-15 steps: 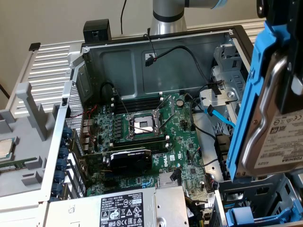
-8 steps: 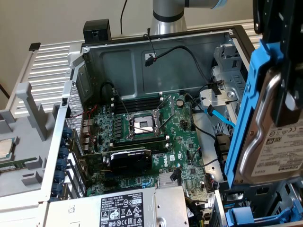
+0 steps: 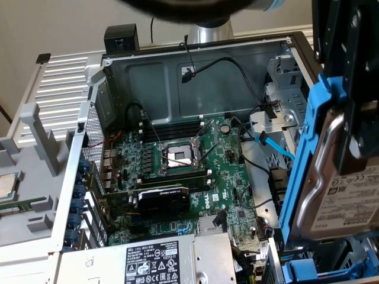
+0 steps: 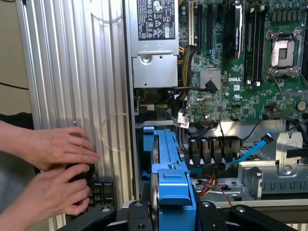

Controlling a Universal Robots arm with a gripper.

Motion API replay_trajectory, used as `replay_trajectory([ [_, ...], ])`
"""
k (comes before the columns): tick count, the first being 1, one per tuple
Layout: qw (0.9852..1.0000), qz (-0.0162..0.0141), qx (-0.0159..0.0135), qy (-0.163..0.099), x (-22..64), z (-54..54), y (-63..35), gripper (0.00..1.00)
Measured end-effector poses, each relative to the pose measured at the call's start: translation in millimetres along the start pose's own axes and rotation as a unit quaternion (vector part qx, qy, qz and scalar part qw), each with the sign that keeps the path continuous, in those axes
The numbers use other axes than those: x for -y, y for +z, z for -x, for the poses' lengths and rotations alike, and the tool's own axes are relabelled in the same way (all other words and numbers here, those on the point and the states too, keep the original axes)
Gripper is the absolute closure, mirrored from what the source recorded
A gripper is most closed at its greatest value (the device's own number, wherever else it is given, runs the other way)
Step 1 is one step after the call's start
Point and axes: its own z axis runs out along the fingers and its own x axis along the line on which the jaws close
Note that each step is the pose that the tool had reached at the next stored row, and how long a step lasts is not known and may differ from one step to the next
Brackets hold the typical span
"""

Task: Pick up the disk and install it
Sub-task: 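Insert the disk into the insertion slot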

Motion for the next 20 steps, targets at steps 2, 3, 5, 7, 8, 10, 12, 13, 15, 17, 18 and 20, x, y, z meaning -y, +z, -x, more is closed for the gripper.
replay_trajectory([
  [2, 1.0, 0.0, 0.0, 0.0, 0.0, 0.0, 3.5, 0.63],
  [3, 1.0, 0.0, 0.0001, -0.001, 0.2, 0.1, 5.0, 0.63],
  [5, 1.0, 0.0, 0.0003, -0.002, 0.0, 0.9, 6.6, 0.63],
  [7, 1.0, 0.0, 0.0006, -0.004, -0.1, 1.6, 7.0, 0.63],
  [8, 1.0, 0.0, 0.0008, -0.005, -0.3, 2.5, 7.5, 0.63],
  [10, 1.0, 0.0, 0.001, -0.006, -0.4, 3.9, 8.2, 0.63],
  [12, 1.0, 0.0, 0.0012, -0.007, -0.4, 4.0, 8.7, 0.63],
  [13, 1.0, 0.0, 0.0011, -0.007, -0.5, 4.0, 8.7, 0.63],
  [15, 1.0, 0.0, 0.0011, -0.007, -0.6, 4.1, 9.6, 0.63],
  [17, 1.0, 0.0, 0.001, -0.008, -0.8, 4.1, 10.7, 0.63],
  [18, 1.0, 0.0, 0.0011, -0.008, -0.8, 4.1, 11.3, 0.63],
  [20, 1.0, 0.0, 0.0014, -0.01, -0.4, 4.2, 12.3, 0.63],
])
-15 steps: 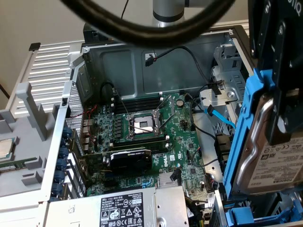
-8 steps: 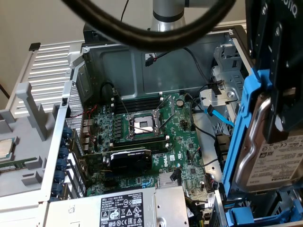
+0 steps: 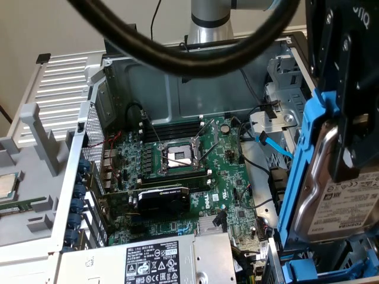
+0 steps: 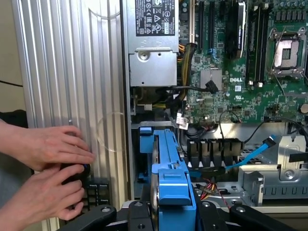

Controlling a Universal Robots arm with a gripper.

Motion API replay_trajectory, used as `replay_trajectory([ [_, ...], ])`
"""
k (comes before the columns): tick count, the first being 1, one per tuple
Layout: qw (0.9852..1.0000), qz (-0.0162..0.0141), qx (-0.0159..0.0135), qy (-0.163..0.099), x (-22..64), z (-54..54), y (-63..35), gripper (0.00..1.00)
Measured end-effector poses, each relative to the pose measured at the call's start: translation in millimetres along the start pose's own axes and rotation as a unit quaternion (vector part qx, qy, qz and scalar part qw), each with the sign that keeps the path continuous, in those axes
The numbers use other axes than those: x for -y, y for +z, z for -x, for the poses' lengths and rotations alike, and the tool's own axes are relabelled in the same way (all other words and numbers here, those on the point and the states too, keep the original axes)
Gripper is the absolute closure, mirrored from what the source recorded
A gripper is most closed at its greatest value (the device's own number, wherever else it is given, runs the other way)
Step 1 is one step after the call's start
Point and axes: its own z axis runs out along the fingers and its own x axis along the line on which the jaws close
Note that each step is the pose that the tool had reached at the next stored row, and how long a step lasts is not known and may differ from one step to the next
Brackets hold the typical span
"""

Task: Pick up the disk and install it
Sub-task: 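Insert the disk into the insertion slot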

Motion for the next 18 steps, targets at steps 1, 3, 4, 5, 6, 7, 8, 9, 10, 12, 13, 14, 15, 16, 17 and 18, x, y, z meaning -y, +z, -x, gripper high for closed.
replay_trajectory([
  [1, 1.0, 0.0, 0.0002, -0.001, 0.6, 0.1, 0.4, 0.63],
  [3, 1.0, 0.0, 0.0001, -0.001, 1.0, 0.5, 1.1, 0.63],
  [4, 1.0, 0.0, 0.0003, -0.002, 1.1, 0.6, 1.4, 0.63],
  [5, 1.0, 0.0, 0.0003, -0.002, 1.4, 0.6, 1.6, 0.63],
  [6, 1.0, 0.0, 0.0004, -0.003, 1.4, 0.6, 1.9, 0.63],
  [7, 1.0, 0.0, 0.0005, -0.003, 1.4, 0.7, 2.2, 0.63],
  [8, 1.0, 0.0, 0.0005, -0.004, 1.4, 0.7, 2.4, 0.63],
  [9, 1.0, 0.0, 0.0006, -0.005, 1.4, 0.7, 2.8, 0.63],
  [10, 1.0, 0.0, 0.0009, -0.006, 1.4, 0.7, 3.2, 0.63],
  [12, 1.0, 0.0, 0.0013, -0.008, 1.2, 0.7, 3.8, 0.63],
  [13, 1.0, 0.0, 0.0016, -0.009, 1.2, 0.8, 4.2, 0.63],
  [14, 1.0, 0.0, 0.0019, -0.009, 1.2, 0.8, 4.4, 0.63],
  [15, 1.0, 0.0, 0.0021, -0.01, 1.2, 0.8, 4.5, 0.63],
  [16, 0.9999, 0.0, 0.0026, -0.01, 1.2, 0.8, 4.7, 0.63],
  [17, 0.9999, 0.0, 0.003, -0.01, 1.3, 0.9, 5.1, 0.63],
  [18, 0.9999, 0.0, 0.0033, -0.01, 1.5, 1.0, 5.5, 0.63],
])
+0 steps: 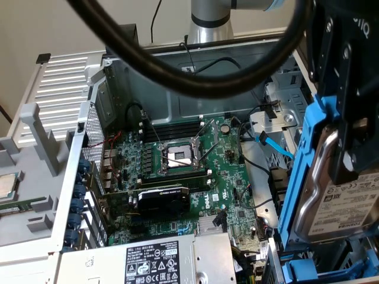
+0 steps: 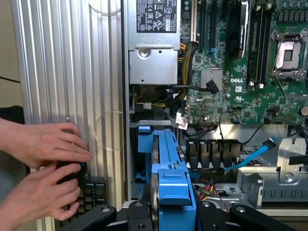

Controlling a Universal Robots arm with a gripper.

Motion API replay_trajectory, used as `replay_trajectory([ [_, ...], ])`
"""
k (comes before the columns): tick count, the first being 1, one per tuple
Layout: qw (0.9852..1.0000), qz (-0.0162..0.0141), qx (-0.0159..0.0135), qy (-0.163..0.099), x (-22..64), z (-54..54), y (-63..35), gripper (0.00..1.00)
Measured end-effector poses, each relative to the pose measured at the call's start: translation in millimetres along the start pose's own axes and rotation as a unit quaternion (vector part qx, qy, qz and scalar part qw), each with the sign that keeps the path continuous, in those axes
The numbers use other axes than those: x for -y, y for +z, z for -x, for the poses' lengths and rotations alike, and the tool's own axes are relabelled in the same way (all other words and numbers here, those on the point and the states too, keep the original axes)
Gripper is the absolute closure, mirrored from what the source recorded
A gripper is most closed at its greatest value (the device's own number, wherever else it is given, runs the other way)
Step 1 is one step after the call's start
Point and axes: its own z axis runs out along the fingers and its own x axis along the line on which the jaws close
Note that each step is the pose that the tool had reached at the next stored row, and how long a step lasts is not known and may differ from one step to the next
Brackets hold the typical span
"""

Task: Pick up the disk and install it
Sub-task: 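Insert the disk into the insertion slot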

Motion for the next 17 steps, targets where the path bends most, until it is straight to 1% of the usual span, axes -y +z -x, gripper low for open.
replay_trajectory([
  [4, 1.0, 0.0001, 0.0012, 0.0, 0.3, 0.1, 1.6, 0.63],
  [9, 1.0, 0.0004, 0.0052, 0.001, 0.1, 0.1, 5.5, 0.63],
  [17, 1.0, 0.0022, 0.008, 0.001, -1.1, 0.1, 13.4, 0.63],
])
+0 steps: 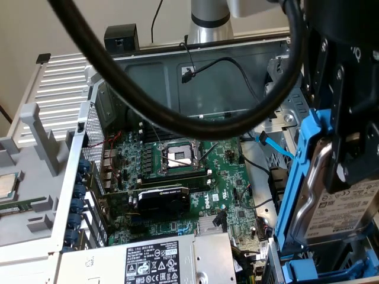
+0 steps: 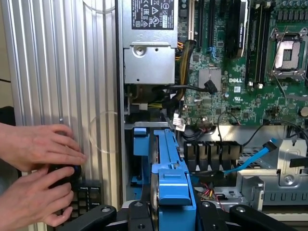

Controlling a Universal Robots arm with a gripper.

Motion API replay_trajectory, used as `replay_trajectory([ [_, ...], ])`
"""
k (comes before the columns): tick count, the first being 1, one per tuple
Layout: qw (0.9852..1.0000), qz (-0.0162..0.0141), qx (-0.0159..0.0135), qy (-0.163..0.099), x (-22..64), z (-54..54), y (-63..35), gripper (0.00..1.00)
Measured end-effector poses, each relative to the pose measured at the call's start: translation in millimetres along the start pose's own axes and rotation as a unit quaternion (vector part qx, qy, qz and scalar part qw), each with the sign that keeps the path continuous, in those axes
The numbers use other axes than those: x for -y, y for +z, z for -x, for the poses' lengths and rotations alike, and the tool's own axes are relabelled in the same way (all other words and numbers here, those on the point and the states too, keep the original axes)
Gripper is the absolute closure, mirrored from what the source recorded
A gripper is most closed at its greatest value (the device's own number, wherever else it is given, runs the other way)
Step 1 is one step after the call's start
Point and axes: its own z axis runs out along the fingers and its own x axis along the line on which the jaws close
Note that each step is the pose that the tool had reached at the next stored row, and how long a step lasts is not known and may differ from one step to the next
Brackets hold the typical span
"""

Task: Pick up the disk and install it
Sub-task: 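Insert the disk into the insertion slot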

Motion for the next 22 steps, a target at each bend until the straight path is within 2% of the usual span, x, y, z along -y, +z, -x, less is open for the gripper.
replay_trajectory([
  [10, 1.0, 0.003, 0.0008, 0.0, 1.4, -0.1, 4.9, 0.63],
  [17, 1.0, 0.0069, 0.0008, 0.0, 3.5, -0.1, 6.4, 0.63],
  [22, 1.0, 0.0085, 0.0008, 0.0, 4.8, -0.1, 7.1, 0.63],
])
